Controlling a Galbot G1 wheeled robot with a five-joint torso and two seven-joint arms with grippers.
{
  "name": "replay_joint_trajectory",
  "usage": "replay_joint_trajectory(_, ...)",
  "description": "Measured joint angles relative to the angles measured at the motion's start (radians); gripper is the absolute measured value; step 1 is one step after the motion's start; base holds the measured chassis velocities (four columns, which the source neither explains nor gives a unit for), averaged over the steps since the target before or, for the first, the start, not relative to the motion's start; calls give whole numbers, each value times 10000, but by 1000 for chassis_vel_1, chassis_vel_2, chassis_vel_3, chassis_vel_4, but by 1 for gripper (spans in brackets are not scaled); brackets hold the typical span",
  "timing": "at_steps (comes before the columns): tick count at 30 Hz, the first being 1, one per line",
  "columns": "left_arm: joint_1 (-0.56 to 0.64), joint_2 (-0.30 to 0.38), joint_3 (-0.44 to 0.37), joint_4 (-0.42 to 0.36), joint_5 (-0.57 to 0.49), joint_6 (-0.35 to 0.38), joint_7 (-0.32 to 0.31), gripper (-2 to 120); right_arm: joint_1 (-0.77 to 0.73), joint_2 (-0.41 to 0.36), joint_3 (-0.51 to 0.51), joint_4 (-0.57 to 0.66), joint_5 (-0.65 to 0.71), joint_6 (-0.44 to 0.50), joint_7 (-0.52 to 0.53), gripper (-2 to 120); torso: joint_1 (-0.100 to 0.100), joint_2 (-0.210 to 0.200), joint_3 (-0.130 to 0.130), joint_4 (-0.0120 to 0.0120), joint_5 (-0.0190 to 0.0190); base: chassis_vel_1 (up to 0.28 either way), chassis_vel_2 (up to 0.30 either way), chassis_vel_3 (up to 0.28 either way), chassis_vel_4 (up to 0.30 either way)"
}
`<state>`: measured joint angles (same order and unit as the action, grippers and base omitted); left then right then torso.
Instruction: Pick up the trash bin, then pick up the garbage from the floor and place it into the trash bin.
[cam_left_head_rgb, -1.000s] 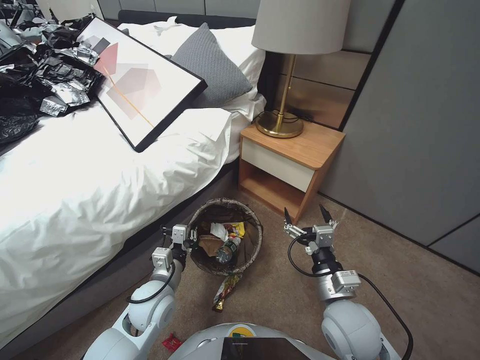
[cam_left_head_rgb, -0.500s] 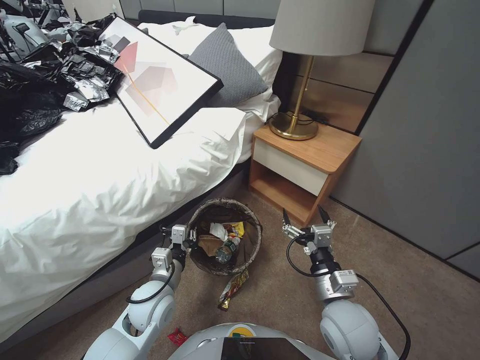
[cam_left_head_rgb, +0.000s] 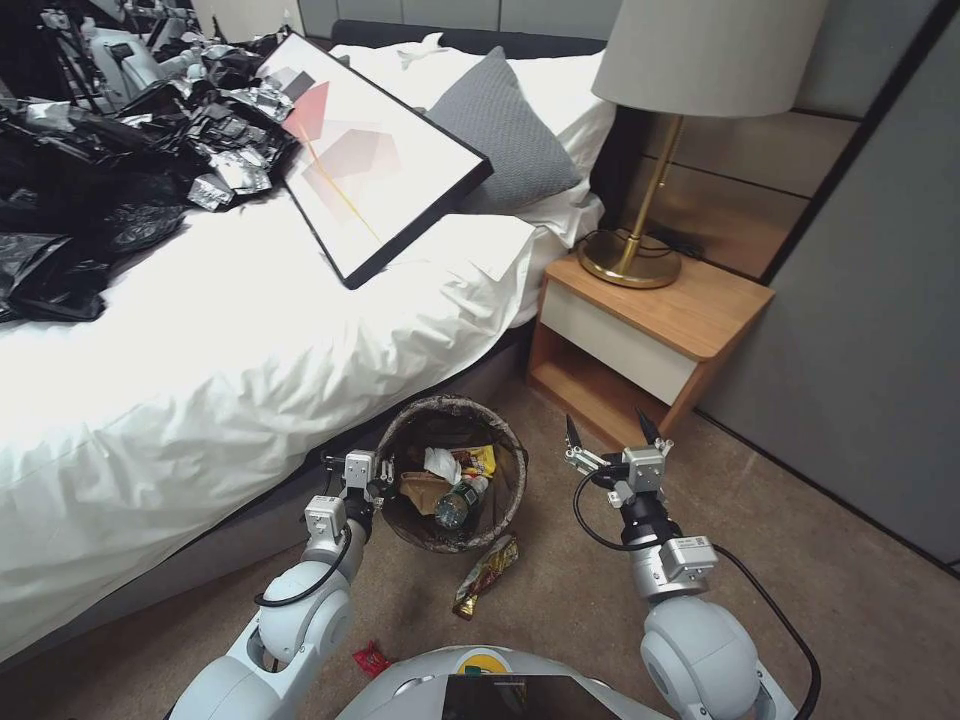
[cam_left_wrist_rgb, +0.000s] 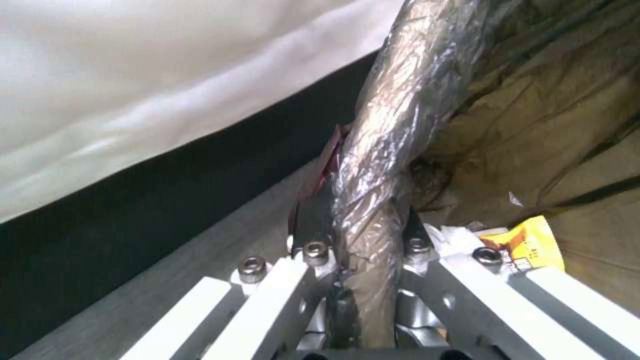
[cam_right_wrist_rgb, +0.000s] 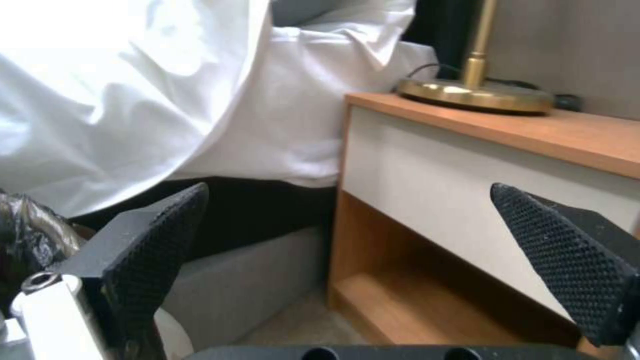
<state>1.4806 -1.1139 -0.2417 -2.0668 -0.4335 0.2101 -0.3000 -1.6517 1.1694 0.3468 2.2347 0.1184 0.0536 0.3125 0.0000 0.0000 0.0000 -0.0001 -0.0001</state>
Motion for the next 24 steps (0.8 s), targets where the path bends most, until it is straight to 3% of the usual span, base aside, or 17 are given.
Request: replay_joint_trajectory(24,51,4,16,-12,55,-10,3,3,-41,134,-52,14,-25,-33,63,100,0,0,0,-1,0,59,59,69,62)
